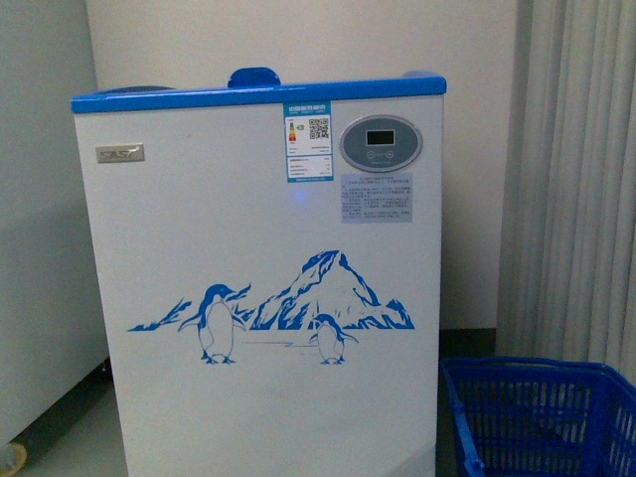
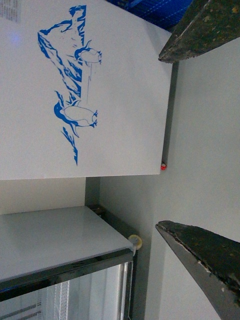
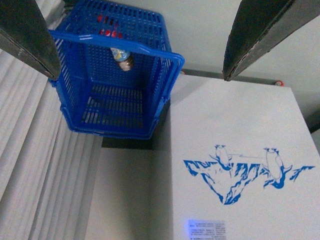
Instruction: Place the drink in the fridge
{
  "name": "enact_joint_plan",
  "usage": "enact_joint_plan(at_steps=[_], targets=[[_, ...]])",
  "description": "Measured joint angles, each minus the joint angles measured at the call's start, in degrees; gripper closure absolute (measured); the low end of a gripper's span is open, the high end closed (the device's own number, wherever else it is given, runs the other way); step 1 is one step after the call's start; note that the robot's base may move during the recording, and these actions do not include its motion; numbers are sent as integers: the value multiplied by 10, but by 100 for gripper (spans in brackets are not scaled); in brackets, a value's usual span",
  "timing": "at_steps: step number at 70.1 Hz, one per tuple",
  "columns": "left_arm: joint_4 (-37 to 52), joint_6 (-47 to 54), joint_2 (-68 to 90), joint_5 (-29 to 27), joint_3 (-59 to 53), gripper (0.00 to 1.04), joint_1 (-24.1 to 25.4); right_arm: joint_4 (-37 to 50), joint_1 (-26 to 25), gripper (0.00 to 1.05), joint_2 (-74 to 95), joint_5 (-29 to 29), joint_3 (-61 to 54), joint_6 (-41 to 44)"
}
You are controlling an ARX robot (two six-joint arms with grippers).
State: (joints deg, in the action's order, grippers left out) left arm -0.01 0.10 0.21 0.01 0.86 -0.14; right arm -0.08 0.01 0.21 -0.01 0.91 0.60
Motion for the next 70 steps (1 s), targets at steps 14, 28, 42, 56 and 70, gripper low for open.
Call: enact_joint_plan(at_steps=[14,28,42,56,70], targets=[[0,0,0,0,0,8,0,0,0,8,0,0,0,0],[0,0,0,0,0,8,0,0,0,8,0,0,0,0],[0,0,0,0,0,8,0,0,0,8,0,0,0,0],[0,0,0,0,0,8,0,0,0,8,0,0,0,0],[0,0,0,0,0,8,0,-1,0,8,2,4,0,-2]])
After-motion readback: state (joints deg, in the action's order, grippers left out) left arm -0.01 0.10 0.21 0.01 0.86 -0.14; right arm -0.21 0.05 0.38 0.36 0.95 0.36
